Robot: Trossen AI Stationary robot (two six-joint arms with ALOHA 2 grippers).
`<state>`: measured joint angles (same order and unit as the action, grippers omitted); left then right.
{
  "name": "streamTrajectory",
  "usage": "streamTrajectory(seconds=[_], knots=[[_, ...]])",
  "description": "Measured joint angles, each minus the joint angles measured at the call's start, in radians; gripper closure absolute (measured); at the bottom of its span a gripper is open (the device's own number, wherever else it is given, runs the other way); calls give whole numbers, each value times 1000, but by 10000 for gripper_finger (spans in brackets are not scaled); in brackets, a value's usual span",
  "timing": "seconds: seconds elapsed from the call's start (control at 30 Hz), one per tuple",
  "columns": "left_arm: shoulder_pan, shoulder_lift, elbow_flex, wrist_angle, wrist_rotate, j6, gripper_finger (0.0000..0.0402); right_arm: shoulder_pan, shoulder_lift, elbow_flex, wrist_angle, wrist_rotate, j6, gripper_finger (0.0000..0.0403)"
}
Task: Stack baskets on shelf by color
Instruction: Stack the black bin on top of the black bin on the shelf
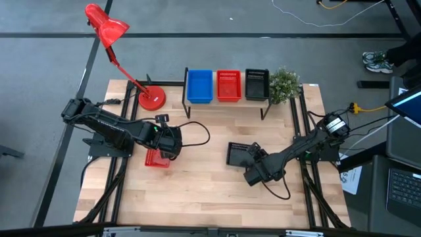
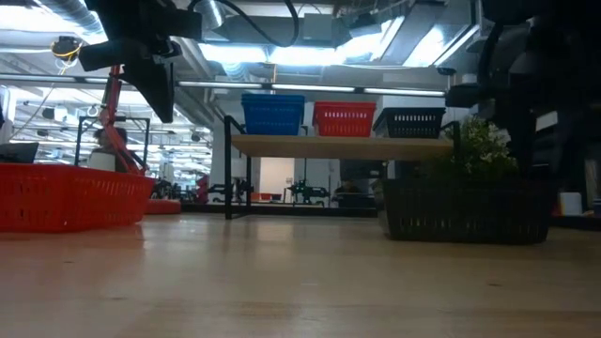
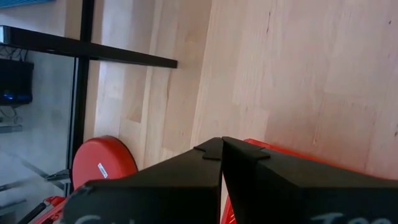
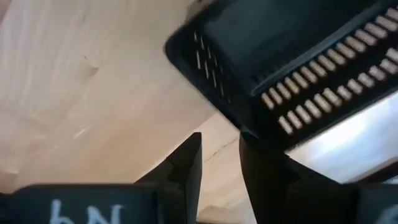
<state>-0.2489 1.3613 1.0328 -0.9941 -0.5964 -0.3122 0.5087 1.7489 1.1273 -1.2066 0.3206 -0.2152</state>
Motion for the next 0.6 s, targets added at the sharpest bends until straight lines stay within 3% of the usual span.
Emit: streamTrajectory(seconds=[0.23, 0.6], knots=[[0, 0, 0, 12, -1, 0, 402, 0, 0, -6, 124, 37, -8, 295], [0, 0, 0, 20, -2, 0, 401, 0, 0, -2, 337, 7, -27, 295]])
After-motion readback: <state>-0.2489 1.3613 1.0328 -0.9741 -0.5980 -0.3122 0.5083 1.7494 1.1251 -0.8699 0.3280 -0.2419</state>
